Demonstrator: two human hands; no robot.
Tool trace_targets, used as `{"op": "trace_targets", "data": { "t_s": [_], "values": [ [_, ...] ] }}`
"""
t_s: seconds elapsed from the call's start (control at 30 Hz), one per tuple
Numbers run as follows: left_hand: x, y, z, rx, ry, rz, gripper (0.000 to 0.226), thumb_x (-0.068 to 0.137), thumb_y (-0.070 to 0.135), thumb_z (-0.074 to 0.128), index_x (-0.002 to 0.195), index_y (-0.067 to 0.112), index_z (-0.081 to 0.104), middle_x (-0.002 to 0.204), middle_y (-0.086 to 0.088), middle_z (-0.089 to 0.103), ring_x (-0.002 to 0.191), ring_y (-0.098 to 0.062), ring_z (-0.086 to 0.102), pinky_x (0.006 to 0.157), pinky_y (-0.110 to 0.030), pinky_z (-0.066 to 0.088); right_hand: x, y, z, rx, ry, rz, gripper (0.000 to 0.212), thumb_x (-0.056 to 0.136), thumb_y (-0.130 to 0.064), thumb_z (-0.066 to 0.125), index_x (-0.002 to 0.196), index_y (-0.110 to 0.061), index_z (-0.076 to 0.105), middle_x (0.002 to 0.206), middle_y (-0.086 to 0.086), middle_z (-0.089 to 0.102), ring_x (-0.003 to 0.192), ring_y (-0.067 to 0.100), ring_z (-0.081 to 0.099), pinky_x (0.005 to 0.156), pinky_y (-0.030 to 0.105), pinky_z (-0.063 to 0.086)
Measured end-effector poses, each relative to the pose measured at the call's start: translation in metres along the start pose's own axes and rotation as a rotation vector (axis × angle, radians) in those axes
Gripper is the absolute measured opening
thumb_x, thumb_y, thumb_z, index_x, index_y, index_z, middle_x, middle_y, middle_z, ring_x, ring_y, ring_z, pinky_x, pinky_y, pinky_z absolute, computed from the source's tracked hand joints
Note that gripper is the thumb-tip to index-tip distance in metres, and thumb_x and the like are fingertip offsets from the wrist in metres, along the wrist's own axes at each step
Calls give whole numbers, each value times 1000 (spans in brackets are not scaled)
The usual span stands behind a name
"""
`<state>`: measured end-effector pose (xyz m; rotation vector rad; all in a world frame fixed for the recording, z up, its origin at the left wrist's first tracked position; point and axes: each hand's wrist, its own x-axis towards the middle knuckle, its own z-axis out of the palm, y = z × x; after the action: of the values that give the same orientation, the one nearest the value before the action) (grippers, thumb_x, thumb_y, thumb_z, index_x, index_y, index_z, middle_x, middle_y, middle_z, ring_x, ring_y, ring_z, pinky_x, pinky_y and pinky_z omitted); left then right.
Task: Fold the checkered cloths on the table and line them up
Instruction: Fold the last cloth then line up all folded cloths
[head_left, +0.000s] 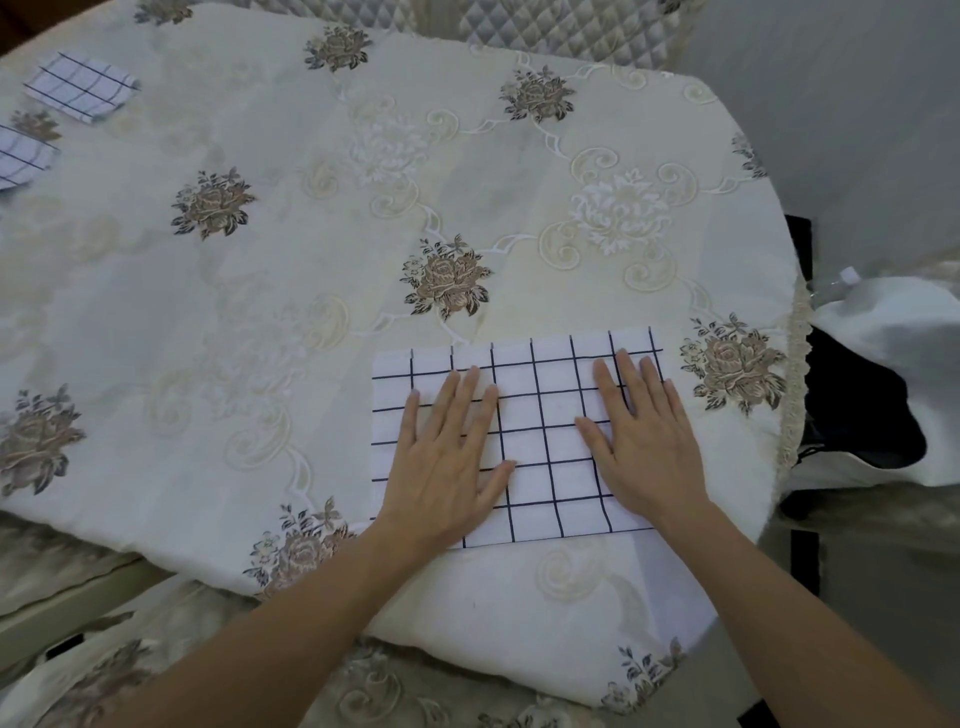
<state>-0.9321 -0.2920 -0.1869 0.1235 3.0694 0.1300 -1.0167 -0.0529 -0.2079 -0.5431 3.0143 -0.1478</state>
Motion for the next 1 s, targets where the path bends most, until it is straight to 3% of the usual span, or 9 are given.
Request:
{"op": "trace_targets", "data": {
  "t_s": [0.1, 0.23, 0.4, 0.5, 0.73, 0.87, 0.93, 1.0],
  "values": [
    [-22, 18, 5, 11, -56, 127, 77, 100, 62, 25, 160, 17, 9, 168, -4, 0, 154, -22, -1, 121, -56, 14, -1, 0, -2, 3, 19, 1, 70, 100, -60, 14, 159, -22, 15, 167, 4, 12, 154, 26, 8, 123, 47, 14],
    [-29, 20, 10, 25, -94, 112, 77, 99, 63, 23, 160, 18, 10, 168, -2, 0, 154, -20, 0, 120, -56, 16, -13, -38, -11, 67, 124, 16, 69, 102, -50, 29, 156, -8, 27, 164, 12, 20, 152, 31, 16, 121, 53, 20],
    [-28, 25, 6, -10, -88, 142, 80, 96, 52, 34, 160, 20, -2, 167, -2, -10, 154, -19, -8, 122, -56, 11, -43, -116, -4, 233, 11, -172, 70, 103, -54, 26, 159, -14, 15, 167, 5, 9, 154, 18, 0, 124, 41, 8],
    [-28, 14, 7, -4, -76, 120, 76, 99, 57, 26, 160, 18, 5, 168, 0, -2, 154, -17, -2, 121, -54, 16, -42, -88, 1, 163, -17, -84, 76, 102, -62, 12, 159, -12, 15, 167, 4, 9, 154, 17, 2, 124, 42, 12],
    [-43, -31, 1, -7, -80, 44, 77, 100, 64, 24, 160, 21, 4, 168, -1, -1, 154, -17, -1, 123, -49, 14, -54, 2, -2, -3, -36, 14, 81, 99, -66, 11, 159, -12, -2, 167, 4, -6, 154, 17, -6, 125, 43, 8],
    [-38, -44, -7, 54, -61, 79, 70, 99, 63, 28, 157, 23, 27, 165, -2, 21, 151, -20, 22, 120, -50, 21, -54, 7, -2, 11, -5, 71, 81, 99, -64, 15, 158, -9, 12, 167, 6, 7, 154, 20, 6, 124, 45, 13],
    [-27, -44, -13, 61, 5, 103, 60, 98, 59, 37, 142, 21, 50, 150, -4, 45, 135, -26, 44, 116, -51, 27, -49, 1, -8, -15, 44, 123, 78, 99, -60, 23, 153, -4, 30, 161, 12, 27, 150, 28, 24, 121, 51, 17],
    [-8, -40, -16, 51, 95, 88, 48, 95, 52, 45, 126, 19, 58, 133, -4, 55, 119, -27, 54, 113, -50, 31, -33, -14, -17, -15, 115, 182, 71, 99, -54, 29, 143, -1, 44, 149, 17, 45, 140, 33, 38, 118, 57, 22]
  ]
}}
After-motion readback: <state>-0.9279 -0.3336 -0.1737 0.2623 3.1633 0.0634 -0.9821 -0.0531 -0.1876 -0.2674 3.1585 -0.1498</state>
